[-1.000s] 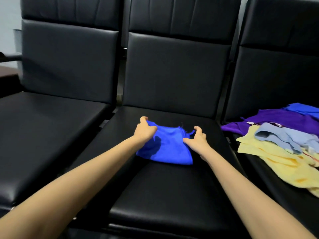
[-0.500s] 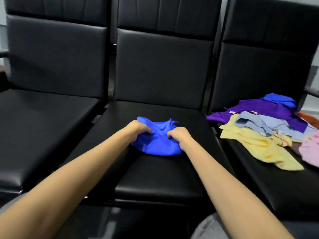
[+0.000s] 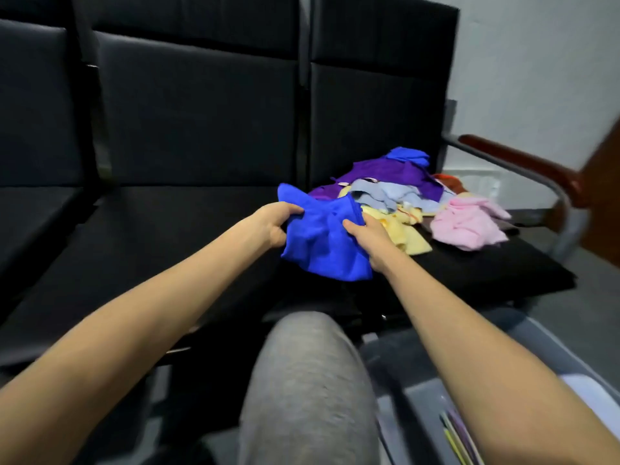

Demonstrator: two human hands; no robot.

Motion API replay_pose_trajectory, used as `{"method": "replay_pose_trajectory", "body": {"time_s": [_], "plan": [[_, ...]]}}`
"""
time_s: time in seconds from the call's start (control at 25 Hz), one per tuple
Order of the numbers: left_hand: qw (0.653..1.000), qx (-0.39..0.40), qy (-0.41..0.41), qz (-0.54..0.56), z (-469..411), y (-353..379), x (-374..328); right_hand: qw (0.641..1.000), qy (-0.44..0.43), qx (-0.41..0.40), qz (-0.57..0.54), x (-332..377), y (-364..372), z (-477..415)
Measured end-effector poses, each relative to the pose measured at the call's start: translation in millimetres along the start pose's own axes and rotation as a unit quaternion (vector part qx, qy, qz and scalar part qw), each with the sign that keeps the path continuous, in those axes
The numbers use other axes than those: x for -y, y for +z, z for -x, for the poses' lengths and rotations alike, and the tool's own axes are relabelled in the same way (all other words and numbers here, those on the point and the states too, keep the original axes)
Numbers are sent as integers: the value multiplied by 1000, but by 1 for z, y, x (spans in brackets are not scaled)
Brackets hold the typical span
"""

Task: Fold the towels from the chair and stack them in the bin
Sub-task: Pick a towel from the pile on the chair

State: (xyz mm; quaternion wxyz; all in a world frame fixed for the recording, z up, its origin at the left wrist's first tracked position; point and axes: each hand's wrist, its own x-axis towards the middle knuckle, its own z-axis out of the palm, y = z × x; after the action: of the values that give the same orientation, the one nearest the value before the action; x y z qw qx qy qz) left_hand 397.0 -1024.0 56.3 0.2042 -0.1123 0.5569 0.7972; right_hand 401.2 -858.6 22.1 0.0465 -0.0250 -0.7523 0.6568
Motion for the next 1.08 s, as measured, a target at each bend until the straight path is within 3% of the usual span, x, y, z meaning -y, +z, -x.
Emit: {"method": "replay_pose_trajectory", "body": {"time_s": [0.2,0.36,0.6,0.72,0.8,0.92,1.0,1.08], "plan": [[997,56,-39,-25,24,122,62,995,54,-21,-84,-18,-131,62],[991,74,-109,-19,33,176,150,981,158,-57,-97,-60,-196,118],[980,13,-198,34,39,199,294,955,289,-67,1,-139,-240,187],[973,-44,-216,-69,39,185,338,935,342,-62,65,-173,-246,208],[951,-39,-257,-170,43,178,357,923,367,-55,107,-192,-242,215],[872,30,-359,-331,48,170,373,870,420,6,256,-203,-237,219],[858,56,-379,-342,41,168,380,823,443,40,352,-202,-237,217],[864,54,-362,-347,37,171,377,815,418,26,401,-203,-237,209]]}}
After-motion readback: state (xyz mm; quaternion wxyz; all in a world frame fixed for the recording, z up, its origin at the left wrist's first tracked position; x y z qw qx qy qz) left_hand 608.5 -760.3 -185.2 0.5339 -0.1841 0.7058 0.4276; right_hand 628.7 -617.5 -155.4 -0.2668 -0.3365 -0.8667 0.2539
